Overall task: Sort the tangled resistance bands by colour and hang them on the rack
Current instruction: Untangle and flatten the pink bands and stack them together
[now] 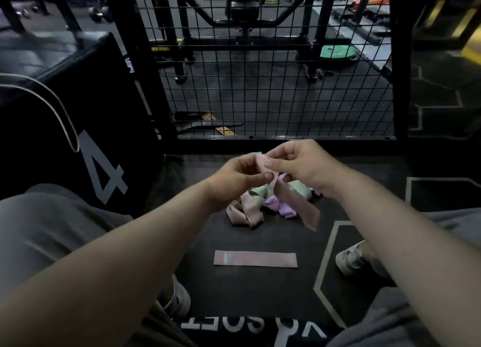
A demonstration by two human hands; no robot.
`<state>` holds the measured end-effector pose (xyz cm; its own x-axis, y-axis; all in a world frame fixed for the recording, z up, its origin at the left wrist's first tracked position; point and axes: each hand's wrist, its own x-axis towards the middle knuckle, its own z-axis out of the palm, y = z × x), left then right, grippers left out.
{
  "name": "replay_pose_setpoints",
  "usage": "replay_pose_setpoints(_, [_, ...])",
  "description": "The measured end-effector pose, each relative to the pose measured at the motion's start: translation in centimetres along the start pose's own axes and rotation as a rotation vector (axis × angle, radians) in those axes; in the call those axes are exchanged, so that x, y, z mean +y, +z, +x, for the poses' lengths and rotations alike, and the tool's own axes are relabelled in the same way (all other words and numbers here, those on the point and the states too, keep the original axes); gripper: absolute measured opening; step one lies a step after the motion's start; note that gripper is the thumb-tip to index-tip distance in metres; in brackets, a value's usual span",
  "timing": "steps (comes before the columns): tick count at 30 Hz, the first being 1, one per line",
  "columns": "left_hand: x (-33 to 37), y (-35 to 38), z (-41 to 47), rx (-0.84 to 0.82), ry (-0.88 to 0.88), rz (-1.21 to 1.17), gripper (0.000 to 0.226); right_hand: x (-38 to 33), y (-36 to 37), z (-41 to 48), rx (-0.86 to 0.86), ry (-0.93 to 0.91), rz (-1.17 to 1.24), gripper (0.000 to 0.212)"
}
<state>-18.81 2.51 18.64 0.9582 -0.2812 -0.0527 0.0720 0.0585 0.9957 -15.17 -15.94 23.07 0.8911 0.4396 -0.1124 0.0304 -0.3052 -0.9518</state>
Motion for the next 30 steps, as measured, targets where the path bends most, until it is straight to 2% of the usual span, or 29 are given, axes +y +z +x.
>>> replay_pose_setpoints(7, [0.3, 0.5, -0.5, 0.106, -0.036, 0.09, 0.005, -0.4, -1.0, -0.9, 0.026, -0.022, -0.113, 0.015])
replay_pose_setpoints(10, [0.6, 0.8, -1.1, 0.104, -0.044, 0.107, 0.012, -1.0, -0.4, -1.3, 0.076, -0.062, -0.132, 0.011])
replay_pose_setpoints(13, [0.5, 0.6, -2.4, 0.086, -0.152, 0.155, 0.027, -1.6, -0.5, -1.1, 0.197, -0.098, -0.087, 0.012])
replay_pose_setpoints(15, [0.2, 0.6, -3.6, 0.087, -0.234, 0.17, 0.018, -1.8, -1.0, -1.3, 0.239, -0.091, -0.093, 0.01])
replay_pose_setpoints(17, [-0.2, 0.5, -4.9, 0.1, -0.297, 0.206, 0.01, -1.5, -1.6, -1.5, 0.273, -0.061, -0.081, 0.009])
replay_pose_setpoints(22, [-1.3, -0.9, -6.3, 0.079, -0.473, 0.315, 0.026, -0.1, -3.3, -2.5, 0.338, 0.069, -0.055, 0.008])
replay_pose_setpoints(24, [-1.8, -1.4, -6.2, 0.107, -0.517, 0.337, 0.027, 0.8, -4.2, -2.7, 0.354, 0.122, -0.051, 0.012])
replay_pose_setpoints(27, [-2.8, -2.4, -6.0, 0.15, -0.566, 0.388, 0.017, 2.4, -5.1, -3.0, 0.422, 0.203, -0.078, 0.017])
replay_pose_setpoints(30, [-3.9, -3.5, -5.5, 0.227, -0.603, 0.405, 0.019, 4.1, -5.1, -3.4, 0.462, 0.321, -0.062, 0.011])
